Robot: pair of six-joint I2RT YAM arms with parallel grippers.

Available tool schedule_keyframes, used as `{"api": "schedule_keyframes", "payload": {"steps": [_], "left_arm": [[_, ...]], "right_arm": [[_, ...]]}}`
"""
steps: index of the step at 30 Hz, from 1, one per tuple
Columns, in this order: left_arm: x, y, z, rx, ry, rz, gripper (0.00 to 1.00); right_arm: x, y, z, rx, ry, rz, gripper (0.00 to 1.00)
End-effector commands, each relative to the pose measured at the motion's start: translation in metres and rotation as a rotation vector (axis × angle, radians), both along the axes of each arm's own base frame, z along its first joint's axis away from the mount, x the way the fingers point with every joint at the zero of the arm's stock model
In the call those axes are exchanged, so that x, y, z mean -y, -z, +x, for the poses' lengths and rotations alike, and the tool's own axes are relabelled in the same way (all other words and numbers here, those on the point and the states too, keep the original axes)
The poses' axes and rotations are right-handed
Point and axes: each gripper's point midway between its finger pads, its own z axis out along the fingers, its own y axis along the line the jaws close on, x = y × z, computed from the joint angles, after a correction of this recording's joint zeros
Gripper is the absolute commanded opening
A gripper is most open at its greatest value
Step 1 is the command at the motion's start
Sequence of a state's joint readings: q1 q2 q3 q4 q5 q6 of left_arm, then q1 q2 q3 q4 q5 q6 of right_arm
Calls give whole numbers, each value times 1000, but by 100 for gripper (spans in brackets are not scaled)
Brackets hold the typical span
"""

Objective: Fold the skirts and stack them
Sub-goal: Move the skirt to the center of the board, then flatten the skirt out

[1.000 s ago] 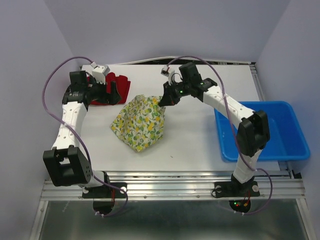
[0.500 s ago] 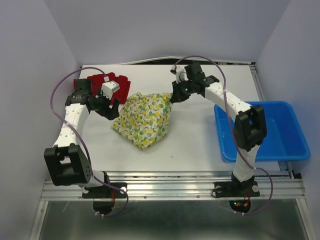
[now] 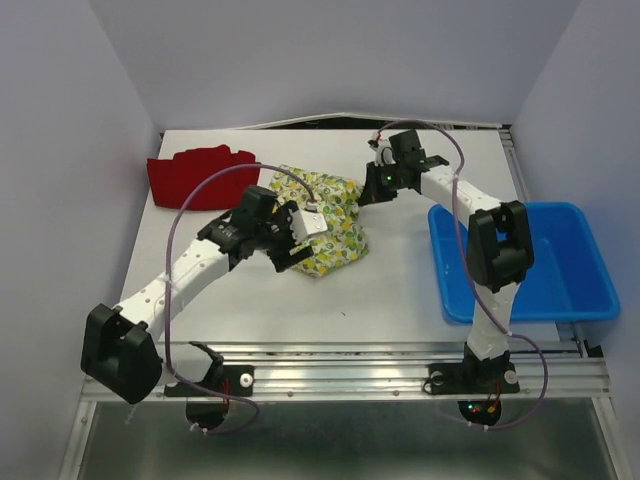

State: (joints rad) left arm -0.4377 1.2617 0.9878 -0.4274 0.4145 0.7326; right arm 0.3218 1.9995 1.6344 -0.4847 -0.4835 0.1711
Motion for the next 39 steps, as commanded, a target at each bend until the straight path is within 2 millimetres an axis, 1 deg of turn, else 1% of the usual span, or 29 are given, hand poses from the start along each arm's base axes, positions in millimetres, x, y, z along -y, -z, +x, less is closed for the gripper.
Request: {"api": "schedule_keyframes", "payload": {"steps": [1,2,4,5,6,7,8,9,11,12,13,15,16,17,19,20,21,25,27,28,29,30,31,34,35,36,37,38,39], "left_arm": [[46,-28,11,244,112,28,86],[65,-21,5,240,170,45,86],[82,-14,1,229,218,52,86],[95,-13,-4,235,254,48,85],[103,-7,-5,225,275,54,85],[109,-4,-8,221,296,56,85],[114,4,-10,213,321,72,85],[120,9,-16,210,352,80,85],[122,18,-21,202,382,101,84],[121,29,-24,192,408,124,84],[121,33,-24,192,418,136,84],[120,46,-20,197,415,165,83],[122,49,-19,201,414,171,83],[123,58,-16,194,417,188,82],[128,62,-16,199,441,202,81],[130,68,-18,186,463,211,80],[132,69,-20,187,482,215,80],[135,80,-34,161,546,246,78],[136,89,-37,143,552,264,77],[136,91,-37,140,549,268,77],[136,93,-31,159,527,282,77],[136,100,-28,151,506,298,76],[137,103,-24,157,488,307,75],[134,111,-5,192,404,355,67],[133,112,0,205,387,368,57],[128,113,4,218,366,394,52],[127,112,4,223,366,396,47],[124,108,6,234,350,399,31],[123,88,9,266,324,367,22]], "right_arm": [[-12,-1,-15,-21,-33,41,1],[-15,6,-24,-46,-47,41,1],[-26,13,-40,-67,-94,41,1],[-31,16,-49,-79,-117,40,1],[-38,26,-64,-105,-146,27,1],[-41,25,-71,-102,-157,23,1],[-43,27,-74,-98,-160,22,1],[-40,33,-78,-111,-154,10,1],[-38,34,-79,-108,-149,1,1],[-35,35,-77,-100,-137,-19,1],[-34,35,-75,-96,-131,-27,1],[-33,37,-75,-100,-128,-33,1],[-33,36,-75,-102,-126,-32,1],[-33,37,-75,-106,-125,-30,1],[-33,38,-74,-108,-120,-35,1],[-33,38,-73,-109,-117,-37,1],[-33,39,-72,-111,-115,-41,1],[-22,40,-62,-120,-69,-42,1],[-22,40,-61,-119,-66,-40,1],[-19,39,-59,-121,-55,-39,1],[-19,38,-58,-115,-55,-39,1],[-19,37,-59,-116,-57,-36,1],[-19,37,-58,-114,-55,-36,1],[-18,35,-59,-111,-52,-39,1],[-13,35,-57,-111,-41,-38,1],[-13,34,-58,-110,-39,-38,1],[-9,33,-56,-109,-30,-36,1],[-2,33,-53,-112,-15,-36,1],[-2,28,-54,-107,-15,-35,1]]}}
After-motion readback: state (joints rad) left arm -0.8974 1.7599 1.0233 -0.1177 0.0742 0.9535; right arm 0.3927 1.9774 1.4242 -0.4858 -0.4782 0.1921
